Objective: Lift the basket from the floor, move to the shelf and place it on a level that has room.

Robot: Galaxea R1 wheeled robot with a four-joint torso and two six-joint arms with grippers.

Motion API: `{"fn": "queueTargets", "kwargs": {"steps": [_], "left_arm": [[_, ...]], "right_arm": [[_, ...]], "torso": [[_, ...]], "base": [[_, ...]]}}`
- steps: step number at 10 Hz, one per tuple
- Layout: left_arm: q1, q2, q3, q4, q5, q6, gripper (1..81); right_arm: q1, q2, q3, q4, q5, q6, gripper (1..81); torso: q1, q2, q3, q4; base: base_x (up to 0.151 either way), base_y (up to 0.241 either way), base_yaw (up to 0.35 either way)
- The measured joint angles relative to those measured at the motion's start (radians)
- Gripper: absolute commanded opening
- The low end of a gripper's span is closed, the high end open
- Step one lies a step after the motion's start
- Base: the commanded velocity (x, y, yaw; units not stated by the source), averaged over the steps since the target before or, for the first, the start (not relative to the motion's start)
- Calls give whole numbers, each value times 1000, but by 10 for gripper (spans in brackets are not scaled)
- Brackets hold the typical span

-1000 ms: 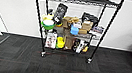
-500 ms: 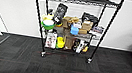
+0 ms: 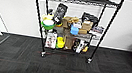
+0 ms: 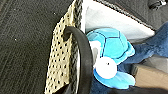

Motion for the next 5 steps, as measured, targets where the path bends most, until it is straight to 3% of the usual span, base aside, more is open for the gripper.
{"fn": "queueTargets", "kwargs": {"steps": [1, 2, 5], "left_arm": [[0, 0, 0, 0, 0, 0, 811], [0, 0, -3, -3, 1, 1, 10], [1, -3, -13, 7, 9, 13, 10]], "right_arm": [[-2, -8, 11, 0, -2, 0, 811], [0, -10, 16, -2, 0, 7, 10], [0, -15, 23, -4, 0, -4, 10]], "torso": [[0, 0, 0, 0], [0, 0, 0, 0], [0, 0, 0, 0]], "base": [[0, 0, 0], [0, 0, 0], [0, 0, 0]]}}
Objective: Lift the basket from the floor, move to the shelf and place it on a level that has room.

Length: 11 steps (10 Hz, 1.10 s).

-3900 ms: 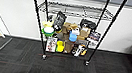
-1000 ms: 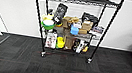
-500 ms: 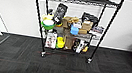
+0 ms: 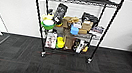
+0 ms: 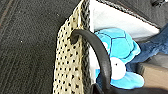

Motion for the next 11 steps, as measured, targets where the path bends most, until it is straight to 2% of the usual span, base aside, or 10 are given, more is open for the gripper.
{"fn": "queueTargets", "kwargs": {"steps": [4, 8, 11], "left_arm": [[0, -8, 11, -1, 1, 0, 10], [0, -59, 147, -1, 5, -1, 10], [-20, -71, 196, -1, 12, -6, 10]], "right_arm": [[0, -9, 13, 4, 0, 10, 10], [-14, -98, 133, 5, 17, 113, 10], [-40, -168, 210, 6, 77, 181, 10]], "torso": [[0, 0, 0, 0], [-6, 10, 0, 0], [-64, 102, -1, 0]], "base": [[0, 0, 0], [0, 0, 0], [0, 0, 0]]}}
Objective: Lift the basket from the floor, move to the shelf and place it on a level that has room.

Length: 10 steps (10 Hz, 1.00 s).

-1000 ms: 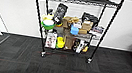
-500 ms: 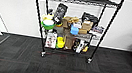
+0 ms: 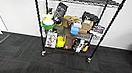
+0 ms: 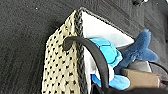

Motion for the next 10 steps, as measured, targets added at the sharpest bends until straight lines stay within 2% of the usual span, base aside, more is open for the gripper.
{"fn": "queueTargets", "kwargs": {"steps": [5, 10], "left_arm": [[-28, 12, 1, 0, -13, 0, 10], [-76, 21, -12, -3, -4, -24, 10]], "right_arm": [[-3, -45, 57, 2, 50, 31, 10], [69, -44, 57, -1, 23, 32, 10]], "torso": [[-99, 161, 8, 0], [-206, 326, 86, 0]], "base": [[0, 0, 0], [0, 0, 0]]}}
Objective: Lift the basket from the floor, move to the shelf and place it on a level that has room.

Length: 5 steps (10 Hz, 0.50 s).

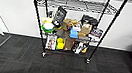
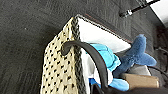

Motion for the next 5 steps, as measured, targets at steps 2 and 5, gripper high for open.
{"fn": "queueTargets", "kwargs": {"steps": [2, 5], "left_arm": [[-26, -11, 8, -1, -5, -5, 10], [-29, -46, 63, -1, 0, -11, 10]], "right_arm": [[29, 2, 9, 0, -10, 0, 10], [36, -18, 41, 0, -18, 0, 10]], "torso": [[-43, 68, 32, 0], [-108, 168, 73, 0]], "base": [[0, 0, 0], [0, 0, 0]]}}
